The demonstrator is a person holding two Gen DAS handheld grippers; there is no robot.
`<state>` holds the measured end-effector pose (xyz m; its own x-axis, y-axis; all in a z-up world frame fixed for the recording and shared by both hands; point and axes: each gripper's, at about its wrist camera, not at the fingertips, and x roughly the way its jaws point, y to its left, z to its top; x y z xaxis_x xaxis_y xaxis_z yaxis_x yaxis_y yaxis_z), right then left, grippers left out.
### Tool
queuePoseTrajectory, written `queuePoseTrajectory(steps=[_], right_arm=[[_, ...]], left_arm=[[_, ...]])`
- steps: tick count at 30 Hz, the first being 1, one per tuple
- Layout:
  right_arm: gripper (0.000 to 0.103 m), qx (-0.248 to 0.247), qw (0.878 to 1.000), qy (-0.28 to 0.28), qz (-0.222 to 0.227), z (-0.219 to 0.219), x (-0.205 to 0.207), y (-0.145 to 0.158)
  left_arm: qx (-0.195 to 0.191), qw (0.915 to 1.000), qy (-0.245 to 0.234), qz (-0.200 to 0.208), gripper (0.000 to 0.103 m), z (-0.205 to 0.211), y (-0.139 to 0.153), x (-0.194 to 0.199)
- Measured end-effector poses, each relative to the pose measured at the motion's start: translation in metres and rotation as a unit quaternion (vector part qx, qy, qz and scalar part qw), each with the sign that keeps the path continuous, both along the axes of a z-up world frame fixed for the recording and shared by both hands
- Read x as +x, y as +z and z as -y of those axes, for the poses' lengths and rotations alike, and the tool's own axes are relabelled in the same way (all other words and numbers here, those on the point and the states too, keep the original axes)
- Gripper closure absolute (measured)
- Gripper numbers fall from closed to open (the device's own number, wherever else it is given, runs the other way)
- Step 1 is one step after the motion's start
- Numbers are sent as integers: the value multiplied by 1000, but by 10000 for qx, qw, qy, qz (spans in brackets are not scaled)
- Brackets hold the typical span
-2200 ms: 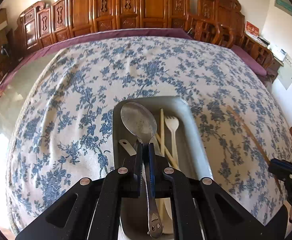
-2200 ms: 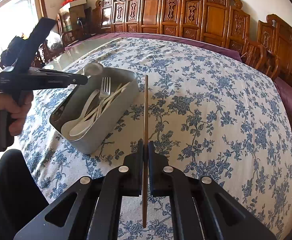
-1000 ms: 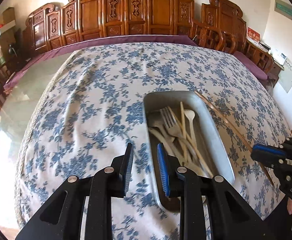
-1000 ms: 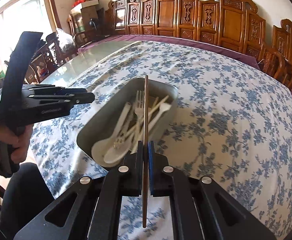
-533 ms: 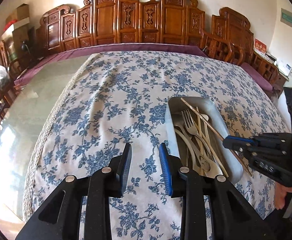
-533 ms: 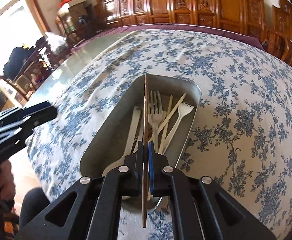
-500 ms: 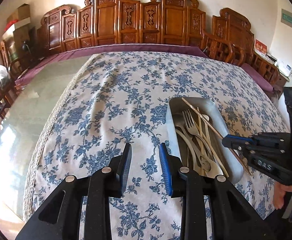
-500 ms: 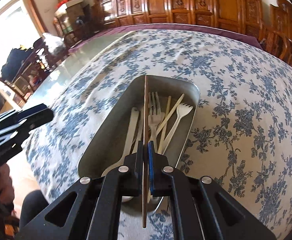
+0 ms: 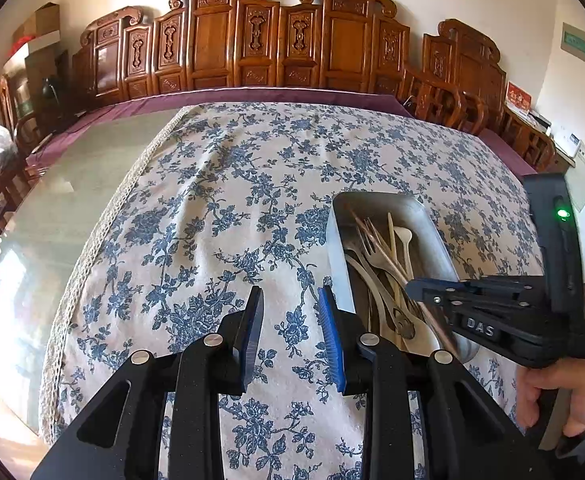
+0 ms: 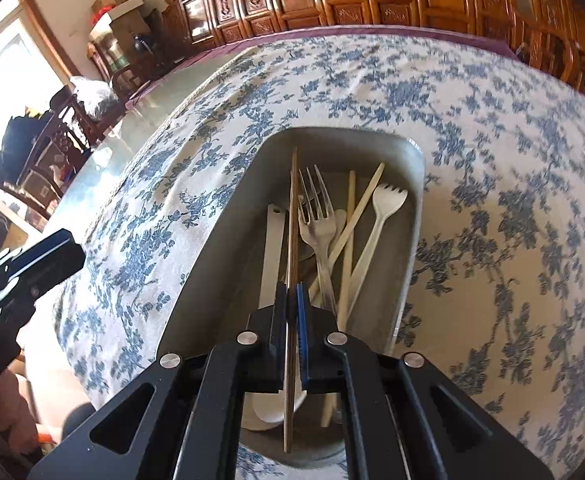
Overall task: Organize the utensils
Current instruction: 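Lower the wooden chopstick into the grey tray and open the right gripper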
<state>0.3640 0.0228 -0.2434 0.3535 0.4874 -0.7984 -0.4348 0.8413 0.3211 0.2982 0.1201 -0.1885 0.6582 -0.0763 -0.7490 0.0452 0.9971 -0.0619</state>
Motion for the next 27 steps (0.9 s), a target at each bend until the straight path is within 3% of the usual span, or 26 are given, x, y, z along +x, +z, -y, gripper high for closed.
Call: queuePoseTrajectory(steps=[8, 18, 27], right_arm=[[96, 120, 9998, 187, 8, -11, -3, -3], [94, -11, 9978, 484, 457, -8, -15, 8], [90, -9, 9950, 149, 984, 26, -33, 30]], left_arm=[[17, 10000, -8, 24, 76, 0, 1, -4], [50, 10000, -22, 65, 76, 1, 3, -7], [2, 9999, -63, 128, 76, 10, 8, -20]])
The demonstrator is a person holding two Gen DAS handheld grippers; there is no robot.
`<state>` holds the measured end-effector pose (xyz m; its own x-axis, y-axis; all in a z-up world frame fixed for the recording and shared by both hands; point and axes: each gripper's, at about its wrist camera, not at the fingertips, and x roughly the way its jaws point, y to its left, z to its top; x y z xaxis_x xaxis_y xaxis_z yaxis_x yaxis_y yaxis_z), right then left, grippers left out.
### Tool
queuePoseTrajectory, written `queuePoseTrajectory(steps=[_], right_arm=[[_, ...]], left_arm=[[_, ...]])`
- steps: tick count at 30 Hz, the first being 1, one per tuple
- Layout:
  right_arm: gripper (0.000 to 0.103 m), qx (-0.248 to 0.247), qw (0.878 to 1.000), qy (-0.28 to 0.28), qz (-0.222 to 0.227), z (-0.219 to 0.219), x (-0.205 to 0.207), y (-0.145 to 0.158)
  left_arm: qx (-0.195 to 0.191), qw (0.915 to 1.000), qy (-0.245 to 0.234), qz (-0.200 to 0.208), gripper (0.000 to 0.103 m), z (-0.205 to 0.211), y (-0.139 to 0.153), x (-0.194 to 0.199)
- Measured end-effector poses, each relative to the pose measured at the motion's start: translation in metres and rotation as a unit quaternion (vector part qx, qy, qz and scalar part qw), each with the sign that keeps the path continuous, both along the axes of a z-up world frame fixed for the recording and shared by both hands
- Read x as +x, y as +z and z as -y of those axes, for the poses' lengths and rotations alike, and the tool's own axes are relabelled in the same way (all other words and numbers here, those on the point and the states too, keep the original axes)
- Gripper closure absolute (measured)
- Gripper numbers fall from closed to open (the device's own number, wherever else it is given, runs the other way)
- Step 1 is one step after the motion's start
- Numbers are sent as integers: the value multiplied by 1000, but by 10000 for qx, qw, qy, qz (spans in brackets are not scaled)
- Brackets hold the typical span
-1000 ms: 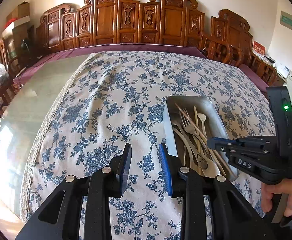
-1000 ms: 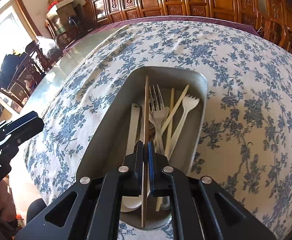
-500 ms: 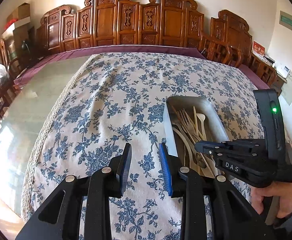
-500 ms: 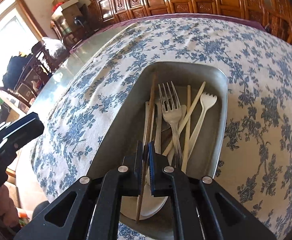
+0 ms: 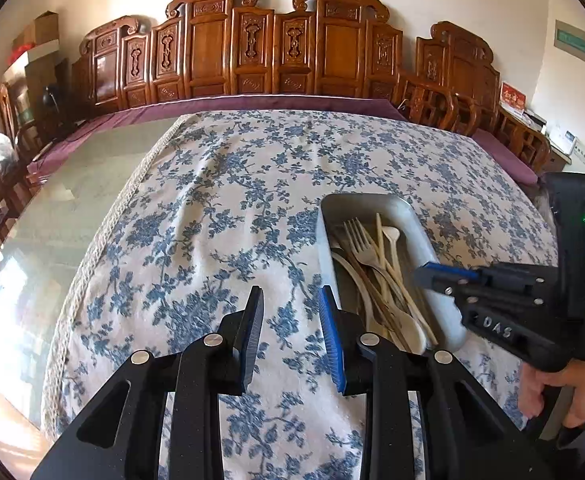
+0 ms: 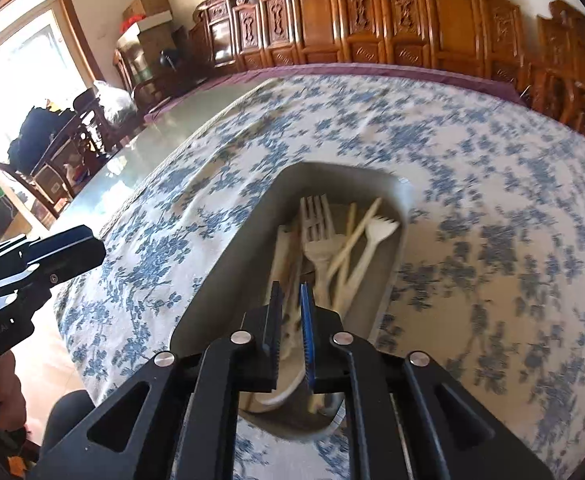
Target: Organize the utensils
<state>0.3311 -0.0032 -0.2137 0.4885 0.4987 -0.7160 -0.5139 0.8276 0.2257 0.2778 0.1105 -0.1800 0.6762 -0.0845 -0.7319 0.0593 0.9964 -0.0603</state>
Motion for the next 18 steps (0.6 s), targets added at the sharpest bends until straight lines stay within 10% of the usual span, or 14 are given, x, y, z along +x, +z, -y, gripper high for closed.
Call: queuePoseTrajectory(steps=[4, 9, 14, 18], right_arm=[[76, 1, 9995, -204, 237, 22, -18, 17], [40, 55, 9976, -468, 503, 50, -45, 37], [17, 48, 9944, -728, 763, 76, -75, 57], [4, -34, 9918, -910, 891, 93, -98, 71]], left_arm=[[-33, 10000, -28, 15, 73, 6, 5, -13], [-50, 9999, -106, 112, 55, 14, 16, -33], [-62, 9995, -186, 259, 20, 24, 31, -55], [-112, 9990, -305, 298, 11, 31, 39, -69]])
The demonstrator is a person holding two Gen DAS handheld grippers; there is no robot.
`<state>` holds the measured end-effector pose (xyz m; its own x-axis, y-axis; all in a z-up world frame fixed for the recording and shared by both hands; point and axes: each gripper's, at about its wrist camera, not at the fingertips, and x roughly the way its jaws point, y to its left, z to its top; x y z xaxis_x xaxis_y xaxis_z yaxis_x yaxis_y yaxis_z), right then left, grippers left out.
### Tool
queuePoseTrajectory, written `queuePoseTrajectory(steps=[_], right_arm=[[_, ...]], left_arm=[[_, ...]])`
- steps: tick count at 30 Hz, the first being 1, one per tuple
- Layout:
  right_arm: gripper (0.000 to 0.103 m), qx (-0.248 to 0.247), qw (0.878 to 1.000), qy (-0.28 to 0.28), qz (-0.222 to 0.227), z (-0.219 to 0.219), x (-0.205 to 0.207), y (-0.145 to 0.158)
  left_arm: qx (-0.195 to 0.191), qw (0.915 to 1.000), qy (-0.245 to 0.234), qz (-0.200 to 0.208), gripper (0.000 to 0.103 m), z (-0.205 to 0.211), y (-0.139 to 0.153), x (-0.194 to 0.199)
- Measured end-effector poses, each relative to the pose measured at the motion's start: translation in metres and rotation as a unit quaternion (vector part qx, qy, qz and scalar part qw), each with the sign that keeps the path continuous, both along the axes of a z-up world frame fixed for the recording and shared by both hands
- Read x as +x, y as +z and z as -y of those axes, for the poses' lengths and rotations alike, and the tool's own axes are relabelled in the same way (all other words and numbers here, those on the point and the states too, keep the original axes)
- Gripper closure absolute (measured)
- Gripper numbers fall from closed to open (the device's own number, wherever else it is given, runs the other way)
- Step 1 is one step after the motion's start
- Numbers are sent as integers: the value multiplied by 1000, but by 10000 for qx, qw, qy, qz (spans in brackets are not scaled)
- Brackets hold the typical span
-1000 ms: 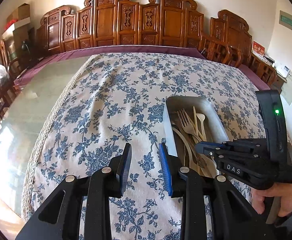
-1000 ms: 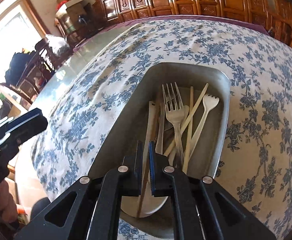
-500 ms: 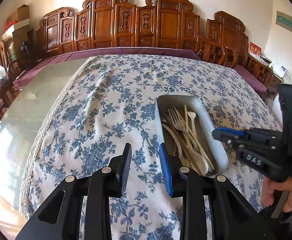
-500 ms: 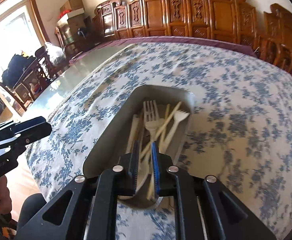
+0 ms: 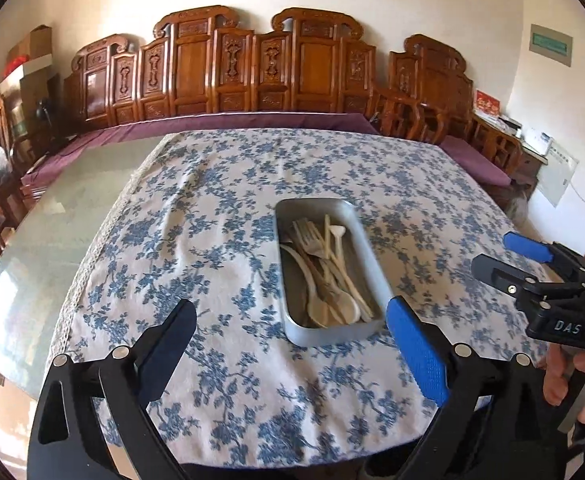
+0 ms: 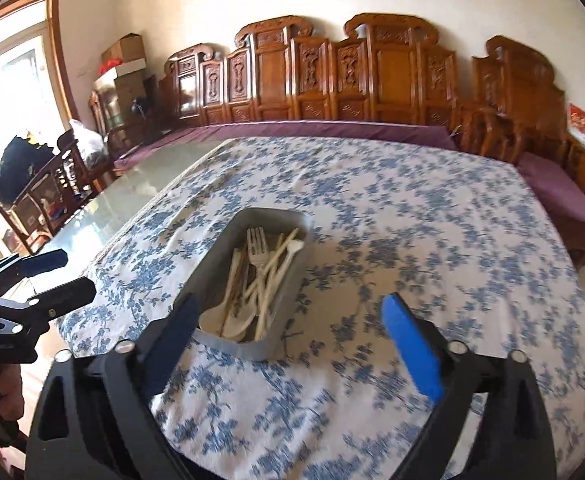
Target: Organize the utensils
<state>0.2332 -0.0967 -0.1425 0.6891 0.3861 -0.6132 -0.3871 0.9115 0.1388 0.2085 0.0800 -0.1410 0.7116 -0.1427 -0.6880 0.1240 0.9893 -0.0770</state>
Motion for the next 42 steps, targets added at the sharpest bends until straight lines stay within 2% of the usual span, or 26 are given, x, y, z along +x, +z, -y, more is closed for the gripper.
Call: queuePoseTrajectory(steps=[2, 7, 15, 23, 33, 42], right_arm=[[2, -21, 9999, -88, 71, 11, -13, 8], [2, -73, 9995, -262, 137, 31, -39, 20], [2, -140, 9974, -579, 395, 57, -69, 40], [2, 98, 9957, -688, 608, 75, -80, 69], [2, 267, 9868, -776, 1397, 79, -121, 126], [2, 258, 9784, -912, 1835, 85, -149, 157]], left_arm=[[73, 10000, 4, -11, 7, 5, 3, -4], [35, 9999, -143, -63, 8, 16, 8, -17], [182, 9998, -78, -78, 7, 33, 20, -35], [168, 9993, -32, 319, 7, 41, 57, -49], [202, 9933, 145, 1125, 7, 59, 125, -85], [232, 9877, 256, 1526, 7, 66, 151, -112]])
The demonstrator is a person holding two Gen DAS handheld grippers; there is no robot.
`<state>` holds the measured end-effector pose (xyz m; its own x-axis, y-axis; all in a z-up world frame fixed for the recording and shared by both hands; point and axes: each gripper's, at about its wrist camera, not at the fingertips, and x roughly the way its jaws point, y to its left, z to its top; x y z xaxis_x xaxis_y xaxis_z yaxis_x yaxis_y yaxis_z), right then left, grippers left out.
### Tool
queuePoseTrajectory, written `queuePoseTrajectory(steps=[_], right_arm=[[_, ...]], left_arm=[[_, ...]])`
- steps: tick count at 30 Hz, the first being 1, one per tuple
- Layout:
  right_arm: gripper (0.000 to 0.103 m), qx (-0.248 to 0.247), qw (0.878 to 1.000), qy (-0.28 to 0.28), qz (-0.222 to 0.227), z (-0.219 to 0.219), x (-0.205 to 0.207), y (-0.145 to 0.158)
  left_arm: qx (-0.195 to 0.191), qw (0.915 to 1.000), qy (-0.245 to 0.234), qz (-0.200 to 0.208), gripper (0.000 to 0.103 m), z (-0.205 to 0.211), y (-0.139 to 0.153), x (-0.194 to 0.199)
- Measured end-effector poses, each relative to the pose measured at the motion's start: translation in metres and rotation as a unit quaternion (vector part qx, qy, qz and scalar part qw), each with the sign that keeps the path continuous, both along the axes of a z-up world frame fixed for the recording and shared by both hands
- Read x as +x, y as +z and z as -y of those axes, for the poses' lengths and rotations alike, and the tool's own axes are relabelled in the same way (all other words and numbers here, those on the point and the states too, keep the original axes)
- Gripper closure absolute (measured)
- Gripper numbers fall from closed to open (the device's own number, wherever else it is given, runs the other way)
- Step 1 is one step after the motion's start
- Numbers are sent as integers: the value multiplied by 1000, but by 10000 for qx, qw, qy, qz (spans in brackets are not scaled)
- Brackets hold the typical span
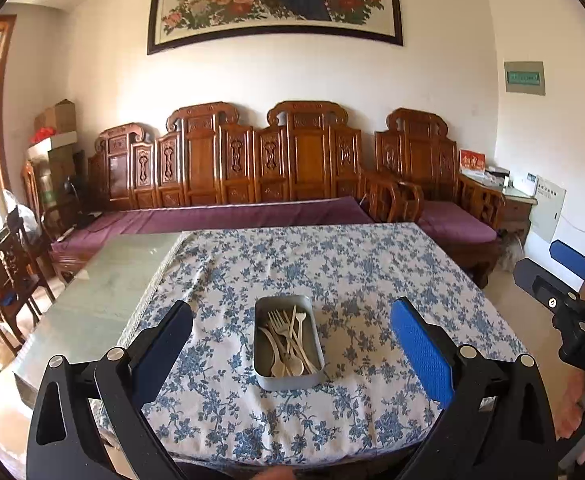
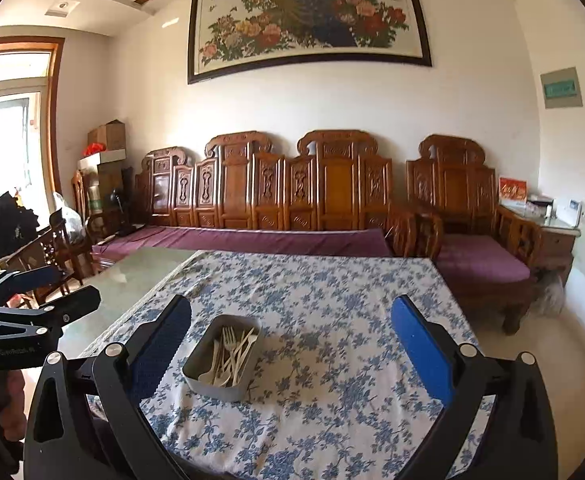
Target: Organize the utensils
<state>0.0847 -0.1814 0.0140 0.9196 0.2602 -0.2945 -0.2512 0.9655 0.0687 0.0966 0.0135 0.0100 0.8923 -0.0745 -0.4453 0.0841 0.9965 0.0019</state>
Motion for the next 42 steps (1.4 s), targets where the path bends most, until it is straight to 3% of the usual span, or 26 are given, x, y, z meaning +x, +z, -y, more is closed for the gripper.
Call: queuePoseTrajectory(steps=[42], right_arm=[[2, 11, 10000, -46, -74, -6, 2, -5]], left_arm=[[46, 9994, 163, 288, 7, -1, 1, -14]])
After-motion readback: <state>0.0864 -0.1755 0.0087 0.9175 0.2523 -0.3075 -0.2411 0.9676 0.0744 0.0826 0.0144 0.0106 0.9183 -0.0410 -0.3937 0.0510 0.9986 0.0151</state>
